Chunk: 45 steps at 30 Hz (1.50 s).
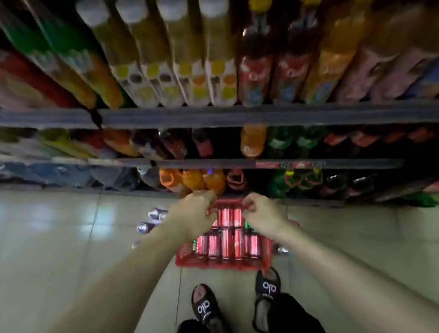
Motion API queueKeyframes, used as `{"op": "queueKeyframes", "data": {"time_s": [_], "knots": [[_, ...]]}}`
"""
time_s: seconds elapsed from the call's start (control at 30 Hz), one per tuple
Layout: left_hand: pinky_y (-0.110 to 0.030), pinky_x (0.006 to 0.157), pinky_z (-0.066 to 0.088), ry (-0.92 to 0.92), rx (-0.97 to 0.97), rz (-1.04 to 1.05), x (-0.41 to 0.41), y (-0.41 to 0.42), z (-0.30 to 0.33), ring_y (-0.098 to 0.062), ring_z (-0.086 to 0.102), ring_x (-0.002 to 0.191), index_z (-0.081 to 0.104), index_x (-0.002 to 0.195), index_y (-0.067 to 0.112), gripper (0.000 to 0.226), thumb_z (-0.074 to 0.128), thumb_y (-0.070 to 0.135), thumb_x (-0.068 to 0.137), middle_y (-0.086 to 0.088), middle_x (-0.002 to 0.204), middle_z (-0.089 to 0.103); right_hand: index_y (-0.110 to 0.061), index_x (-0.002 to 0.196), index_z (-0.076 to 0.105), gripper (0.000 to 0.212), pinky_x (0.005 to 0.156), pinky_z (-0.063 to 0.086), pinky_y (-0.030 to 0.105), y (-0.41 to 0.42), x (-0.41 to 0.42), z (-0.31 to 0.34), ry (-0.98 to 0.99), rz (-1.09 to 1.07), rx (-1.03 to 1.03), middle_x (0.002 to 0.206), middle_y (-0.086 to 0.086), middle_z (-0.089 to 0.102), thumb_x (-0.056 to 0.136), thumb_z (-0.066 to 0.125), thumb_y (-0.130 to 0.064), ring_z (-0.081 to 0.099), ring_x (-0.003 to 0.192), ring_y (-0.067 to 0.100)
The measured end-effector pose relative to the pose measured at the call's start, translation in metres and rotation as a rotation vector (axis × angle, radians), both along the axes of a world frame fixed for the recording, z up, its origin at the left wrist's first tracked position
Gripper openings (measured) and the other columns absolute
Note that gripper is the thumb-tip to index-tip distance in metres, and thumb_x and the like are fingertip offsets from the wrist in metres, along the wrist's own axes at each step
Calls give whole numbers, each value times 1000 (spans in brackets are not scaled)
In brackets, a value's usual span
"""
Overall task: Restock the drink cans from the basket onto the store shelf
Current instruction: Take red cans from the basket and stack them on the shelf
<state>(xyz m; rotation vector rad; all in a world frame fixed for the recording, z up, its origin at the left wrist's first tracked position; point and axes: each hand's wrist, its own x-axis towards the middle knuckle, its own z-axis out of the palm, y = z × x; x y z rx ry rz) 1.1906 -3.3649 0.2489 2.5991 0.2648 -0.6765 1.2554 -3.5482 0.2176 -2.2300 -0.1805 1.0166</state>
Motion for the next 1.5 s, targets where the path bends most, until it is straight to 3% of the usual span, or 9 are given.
{"op": "queueKeyframes", "data": {"time_s": [0.33, 0.53, 0.67, 0.77, 0.87, 0.97, 1.17, 1.4, 1.5], "knots": [[-38, 93, 55, 227, -214, 205, -62, 25, -321, -28, 67, 106, 58, 128, 15, 34, 65, 25, 96, -6, 116, 70, -16, 108, 59, 12, 62, 40, 24, 1, -62, -321, 247, -104, -197, 100, 4, 66, 98, 63, -22, 56, 77, 11], [-28, 79, 49, 312, -311, 280, -70, 14, -503, -21, 67, 100, 51, 137, 10, 46, 68, 25, 97, -11, 120, 70, -13, 106, 59, 21, 63, 45, 23, 15, -77, -502, 219, -190, -226, 95, -1, 65, 92, 72, -24, 59, 74, 10], [-11, 75, 41, 338, -332, 280, -68, 6, -586, -14, 55, 102, 44, 145, 7, 56, 67, 29, 99, -7, 126, 63, -13, 117, 61, 47, 83, 49, 26, 19, -83, -595, 185, -311, -219, 108, 2, 69, 86, 68, -47, 69, 100, 24], [-27, 83, 51, 353, -353, 334, -65, 5, -626, -15, 62, 100, 50, 136, 8, 55, 71, 33, 93, -6, 122, 66, -12, 122, 62, 58, 90, 51, 32, 22, -83, -634, 187, -415, -210, 115, 11, 72, 84, 61, -57, 69, 108, 30], [-17, 57, 48, 333, -342, 404, -57, -2, -649, -9, 60, 77, 49, 135, 2, 57, 73, 32, 92, 0, 97, 63, -9, 131, 59, 61, 98, 48, 35, 27, -82, -649, 196, -487, -198, 127, 16, 67, 91, 60, -55, 63, 120, 34], [-11, 41, 36, 308, -324, 423, -50, -12, -648, -3, 56, 68, 38, 147, -4, 68, 70, 29, 96, -5, 106, 66, -12, 132, 61, 64, 104, 49, 38, 28, -85, -650, 196, -502, -184, 127, 13, 68, 89, 65, -58, 63, 121, 34], [-31, 61, 61, 373, -330, 467, -54, -15, -653, -11, 68, 70, 31, 151, 0, 67, 65, 23, 98, -6, 101, 65, -21, 102, 70, 24, 94, 52, 33, 16, -87, -642, 269, -565, -49, 82, -6, 73, 93, 68, -43, 67, 83, 12], [-37, 74, 60, 273, -225, 355, -46, 0, -645, -22, 70, 87, 55, 113, 12, 26, 65, 28, 94, -3, 96, 67, -27, 121, 64, 48, 87, 54, 31, 16, -103, -644, 292, -582, 109, 96, -5, 76, 80, 78, -49, 71, 87, 12], [-38, 77, 60, 0, 28, 247, -40, 22, -621, -21, 66, 87, 56, 111, 12, 20, 63, 24, 97, -1, 101, 61, -31, 96, 65, 19, 68, 55, 24, 17, -103, -645, 351, -551, 199, 91, -2, 79, 85, 79, -37, 74, 73, 7]]}}
